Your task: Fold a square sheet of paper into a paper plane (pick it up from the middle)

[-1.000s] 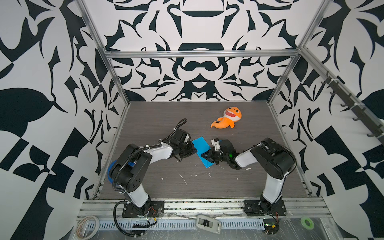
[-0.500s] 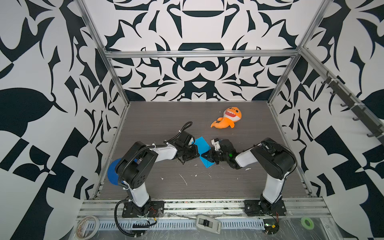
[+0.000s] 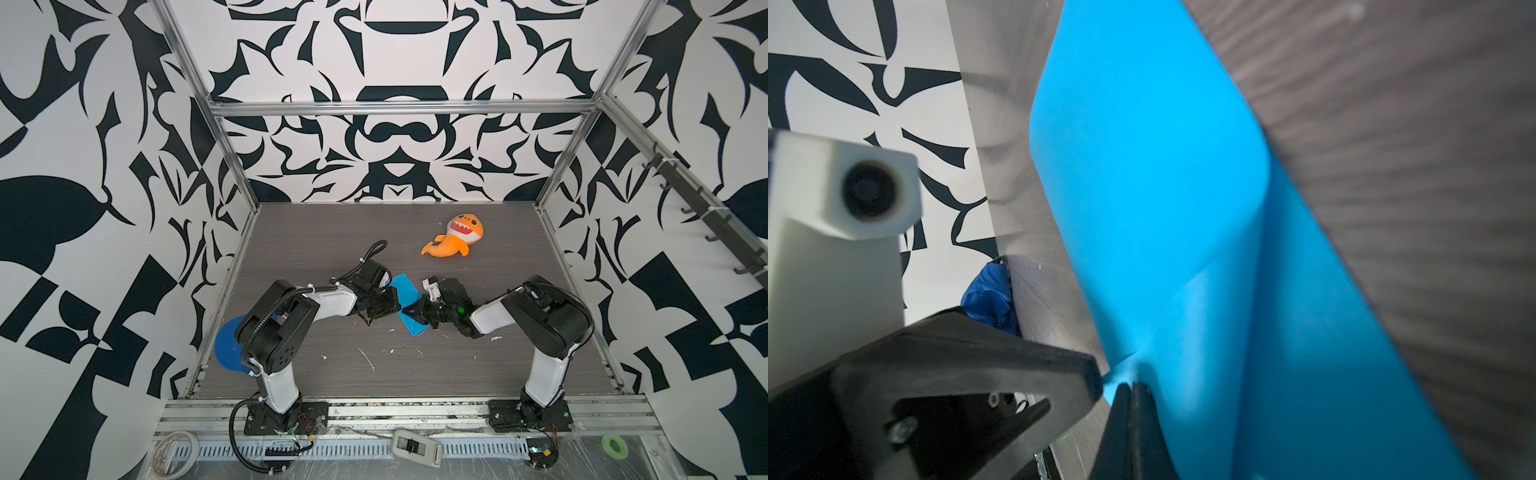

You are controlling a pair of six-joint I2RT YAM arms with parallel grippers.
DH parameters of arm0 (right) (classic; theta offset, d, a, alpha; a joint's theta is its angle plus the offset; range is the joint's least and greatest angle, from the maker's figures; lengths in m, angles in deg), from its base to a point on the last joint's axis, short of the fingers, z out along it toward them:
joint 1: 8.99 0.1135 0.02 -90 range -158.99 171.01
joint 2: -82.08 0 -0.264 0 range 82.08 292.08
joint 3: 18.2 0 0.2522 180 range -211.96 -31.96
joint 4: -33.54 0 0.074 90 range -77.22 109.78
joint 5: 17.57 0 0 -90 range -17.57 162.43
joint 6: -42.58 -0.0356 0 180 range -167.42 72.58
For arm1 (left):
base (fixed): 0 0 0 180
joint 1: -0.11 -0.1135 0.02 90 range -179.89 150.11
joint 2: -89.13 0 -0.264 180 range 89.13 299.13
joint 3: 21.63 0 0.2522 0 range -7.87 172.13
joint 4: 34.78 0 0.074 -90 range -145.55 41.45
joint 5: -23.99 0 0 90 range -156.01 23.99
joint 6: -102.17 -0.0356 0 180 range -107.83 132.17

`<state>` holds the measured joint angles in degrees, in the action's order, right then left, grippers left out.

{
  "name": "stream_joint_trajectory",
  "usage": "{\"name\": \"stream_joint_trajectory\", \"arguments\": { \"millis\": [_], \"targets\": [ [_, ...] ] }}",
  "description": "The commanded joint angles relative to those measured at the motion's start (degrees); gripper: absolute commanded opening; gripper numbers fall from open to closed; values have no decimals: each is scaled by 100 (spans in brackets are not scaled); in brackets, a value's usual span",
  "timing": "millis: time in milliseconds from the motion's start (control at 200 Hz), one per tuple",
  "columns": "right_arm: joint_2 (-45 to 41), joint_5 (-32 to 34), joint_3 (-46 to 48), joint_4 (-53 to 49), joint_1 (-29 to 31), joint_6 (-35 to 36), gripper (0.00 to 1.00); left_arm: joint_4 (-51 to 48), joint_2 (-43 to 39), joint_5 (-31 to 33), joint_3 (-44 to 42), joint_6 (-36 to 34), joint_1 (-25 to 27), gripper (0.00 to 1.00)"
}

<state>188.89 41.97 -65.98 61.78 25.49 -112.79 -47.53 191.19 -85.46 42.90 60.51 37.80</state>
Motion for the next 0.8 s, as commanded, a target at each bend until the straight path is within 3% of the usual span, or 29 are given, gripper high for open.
{"name": "stream_joint_trajectory", "arguments": {
  "millis": [0,395,795],
  "targets": [
    [148,352,89,-915,2,103,0,-118,167,-16,93,-70,28,0],
    [-353,131,50,-944,-3,220,0,-519,377,236,103,-203,28,0],
    [-1185,-147,113,-2062,19,736,0,-603,529,305,-4,-272,29,0]
  ]
}}
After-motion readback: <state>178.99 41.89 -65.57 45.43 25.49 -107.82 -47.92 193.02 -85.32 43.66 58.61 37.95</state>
